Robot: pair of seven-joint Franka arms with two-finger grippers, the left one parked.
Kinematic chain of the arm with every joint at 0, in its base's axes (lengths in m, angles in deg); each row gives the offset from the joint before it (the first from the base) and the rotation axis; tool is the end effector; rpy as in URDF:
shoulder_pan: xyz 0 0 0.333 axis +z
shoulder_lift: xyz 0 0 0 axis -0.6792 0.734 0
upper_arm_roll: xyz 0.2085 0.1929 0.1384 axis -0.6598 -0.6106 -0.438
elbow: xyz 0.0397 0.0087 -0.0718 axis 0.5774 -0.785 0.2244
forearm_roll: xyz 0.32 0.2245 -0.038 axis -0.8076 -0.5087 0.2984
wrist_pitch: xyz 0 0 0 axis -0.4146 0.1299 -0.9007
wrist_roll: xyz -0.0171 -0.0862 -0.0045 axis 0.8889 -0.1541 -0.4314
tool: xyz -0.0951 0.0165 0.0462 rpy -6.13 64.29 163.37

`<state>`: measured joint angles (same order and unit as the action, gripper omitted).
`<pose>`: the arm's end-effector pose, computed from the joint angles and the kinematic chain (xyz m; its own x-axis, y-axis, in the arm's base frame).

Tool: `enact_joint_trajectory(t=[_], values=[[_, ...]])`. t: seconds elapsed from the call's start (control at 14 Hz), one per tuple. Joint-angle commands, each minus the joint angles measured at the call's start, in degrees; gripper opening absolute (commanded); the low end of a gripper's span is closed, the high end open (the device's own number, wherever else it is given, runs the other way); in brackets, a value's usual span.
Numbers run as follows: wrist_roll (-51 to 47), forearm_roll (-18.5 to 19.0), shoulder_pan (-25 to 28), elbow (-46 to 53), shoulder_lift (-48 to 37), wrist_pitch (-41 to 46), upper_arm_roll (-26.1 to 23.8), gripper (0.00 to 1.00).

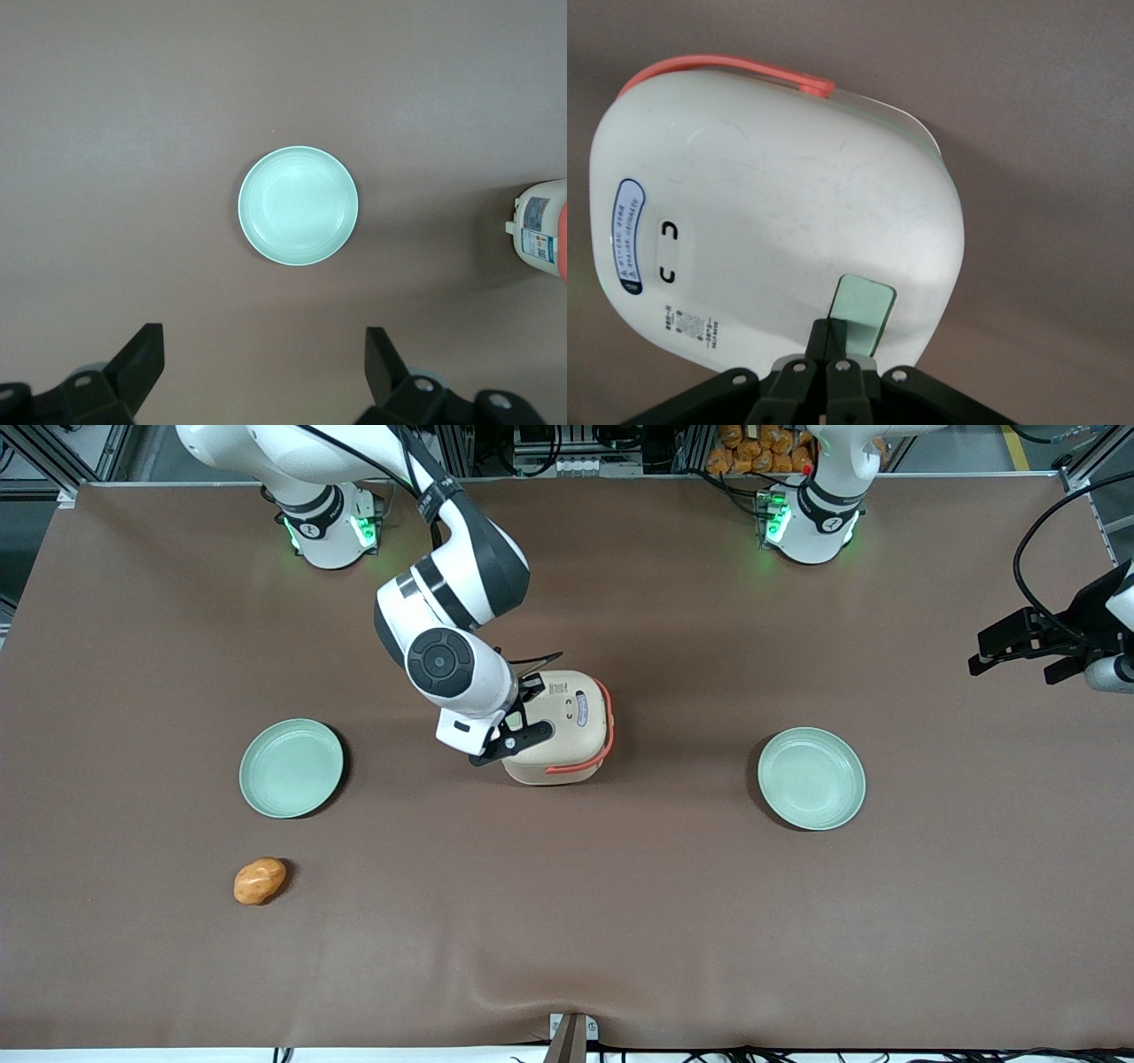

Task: Press rice cooker button with right arm
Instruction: 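Press down on the rice cooker's lid button with the right gripper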

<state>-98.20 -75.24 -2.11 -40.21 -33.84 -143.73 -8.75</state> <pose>0.5368 0.4196 0.3597 0.9011 0.3687 -0.2284 0.3262 -0.9232 -0.2034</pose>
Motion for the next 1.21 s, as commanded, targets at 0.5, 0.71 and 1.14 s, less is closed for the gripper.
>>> enact_joint_trajectory(t=[0.5,0.71,1.14], values=[[0.19,-0.21,-1.47,-2.62,3.04,-4.63,0.36,0.0],[0.19,-0.29,-1.91,-3.32,3.04,-4.89,0.36,0.0],[-0.25,-2.04,-2.79,-3.23,3.04,-4.72,0.36,0.0]])
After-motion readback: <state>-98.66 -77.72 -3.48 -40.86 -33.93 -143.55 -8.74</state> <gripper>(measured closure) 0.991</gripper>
